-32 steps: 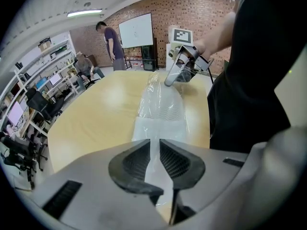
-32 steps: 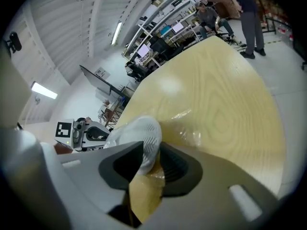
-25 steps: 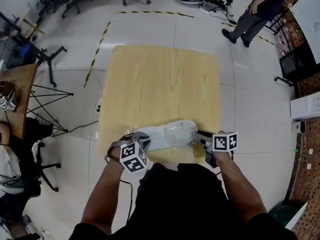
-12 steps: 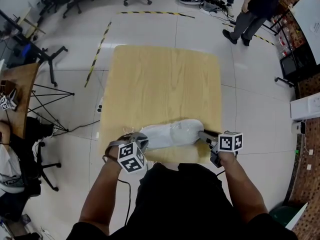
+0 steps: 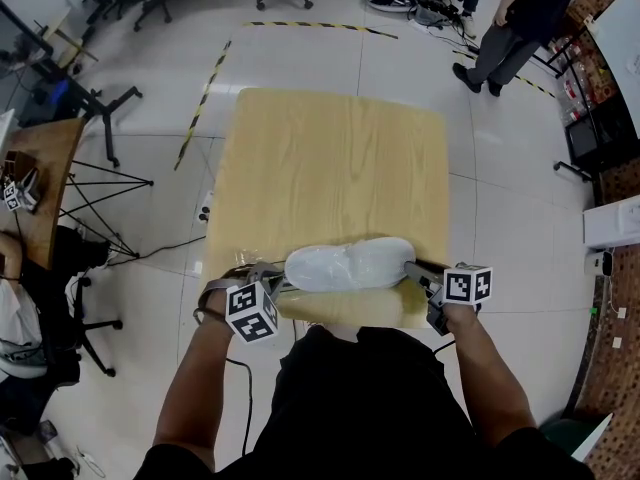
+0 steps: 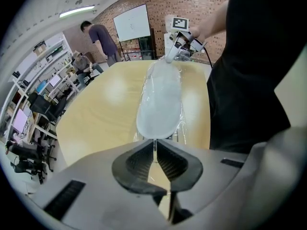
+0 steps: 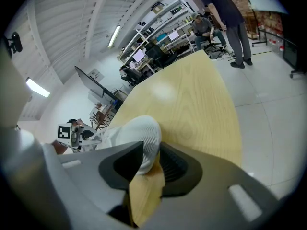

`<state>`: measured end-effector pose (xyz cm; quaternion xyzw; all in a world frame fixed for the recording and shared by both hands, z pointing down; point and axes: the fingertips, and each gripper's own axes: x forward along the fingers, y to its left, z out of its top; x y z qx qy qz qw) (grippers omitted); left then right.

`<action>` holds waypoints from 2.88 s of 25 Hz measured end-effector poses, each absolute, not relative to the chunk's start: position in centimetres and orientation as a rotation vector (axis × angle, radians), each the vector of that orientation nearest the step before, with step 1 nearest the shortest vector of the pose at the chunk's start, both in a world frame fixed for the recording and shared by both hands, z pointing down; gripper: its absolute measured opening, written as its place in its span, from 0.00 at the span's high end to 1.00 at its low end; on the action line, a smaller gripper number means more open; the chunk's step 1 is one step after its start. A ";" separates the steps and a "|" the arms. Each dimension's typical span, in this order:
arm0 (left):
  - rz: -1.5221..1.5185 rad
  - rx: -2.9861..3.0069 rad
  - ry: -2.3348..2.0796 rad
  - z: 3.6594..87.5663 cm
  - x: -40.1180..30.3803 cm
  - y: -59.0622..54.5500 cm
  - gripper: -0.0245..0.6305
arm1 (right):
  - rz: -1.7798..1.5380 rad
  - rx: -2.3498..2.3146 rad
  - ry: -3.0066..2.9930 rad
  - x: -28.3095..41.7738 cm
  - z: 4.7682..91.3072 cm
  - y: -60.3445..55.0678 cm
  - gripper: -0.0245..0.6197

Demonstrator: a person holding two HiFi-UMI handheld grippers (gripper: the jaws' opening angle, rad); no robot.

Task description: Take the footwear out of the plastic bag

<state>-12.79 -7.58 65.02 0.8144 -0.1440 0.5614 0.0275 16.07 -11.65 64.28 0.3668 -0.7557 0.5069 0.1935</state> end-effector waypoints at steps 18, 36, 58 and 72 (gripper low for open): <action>1.657 2.536 -0.362 65.7 -8.7 -9.0 0.80 | 1.405 1.056 -2.117 15.8 64.3 -11.9 0.79; 1.760 2.478 -0.385 66.0 -11.5 -8.2 0.92 | 1.395 0.976 -2.109 15.8 64.4 -11.2 0.80; 1.799 2.385 -0.500 66.5 -16.5 -7.0 0.94 | 1.379 0.912 -2.110 13.9 64.8 -10.9 0.80; 1.817 2.327 -0.566 66.4 -19.8 -6.7 0.94 | 1.379 0.913 -2.105 13.4 65.0 -10.9 0.80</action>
